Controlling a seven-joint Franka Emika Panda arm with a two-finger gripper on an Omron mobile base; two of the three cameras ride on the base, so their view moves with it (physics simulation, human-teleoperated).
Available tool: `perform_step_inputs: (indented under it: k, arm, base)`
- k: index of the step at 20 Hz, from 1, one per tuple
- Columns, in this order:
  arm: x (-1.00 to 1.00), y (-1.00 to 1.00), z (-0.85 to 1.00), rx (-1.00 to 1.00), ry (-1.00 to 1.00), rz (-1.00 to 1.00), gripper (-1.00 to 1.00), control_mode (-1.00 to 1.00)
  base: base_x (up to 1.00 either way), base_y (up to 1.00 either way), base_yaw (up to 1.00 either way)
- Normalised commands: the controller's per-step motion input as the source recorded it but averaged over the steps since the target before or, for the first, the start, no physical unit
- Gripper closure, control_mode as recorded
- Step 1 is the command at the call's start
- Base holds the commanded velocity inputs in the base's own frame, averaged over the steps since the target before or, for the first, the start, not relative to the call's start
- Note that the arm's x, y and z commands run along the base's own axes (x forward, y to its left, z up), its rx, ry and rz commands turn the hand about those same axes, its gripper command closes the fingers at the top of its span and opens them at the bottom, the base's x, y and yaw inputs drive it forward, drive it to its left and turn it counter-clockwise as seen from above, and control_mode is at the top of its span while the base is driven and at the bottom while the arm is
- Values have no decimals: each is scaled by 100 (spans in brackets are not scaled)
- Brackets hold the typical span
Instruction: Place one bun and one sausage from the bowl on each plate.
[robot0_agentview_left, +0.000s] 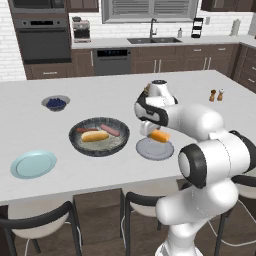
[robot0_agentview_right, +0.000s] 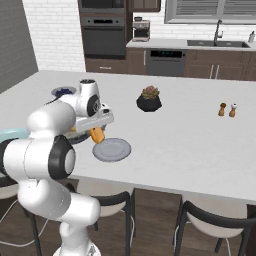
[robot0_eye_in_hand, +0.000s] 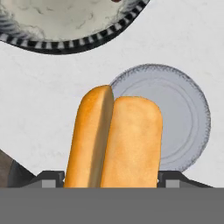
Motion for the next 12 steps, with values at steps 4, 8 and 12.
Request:
perform_step_inputs:
  k: [4, 8, 12]
  arm:
    - [22, -3, -48, 0, 0, -8, 100, -100]
    - [12, -19, -53, 0, 0, -4, 100, -100]
    - [4, -11, -49, 0, 0, -3, 100, -100]
  base:
    - [0, 0, 0]
    - [0, 0, 0]
    - [0, 0, 0]
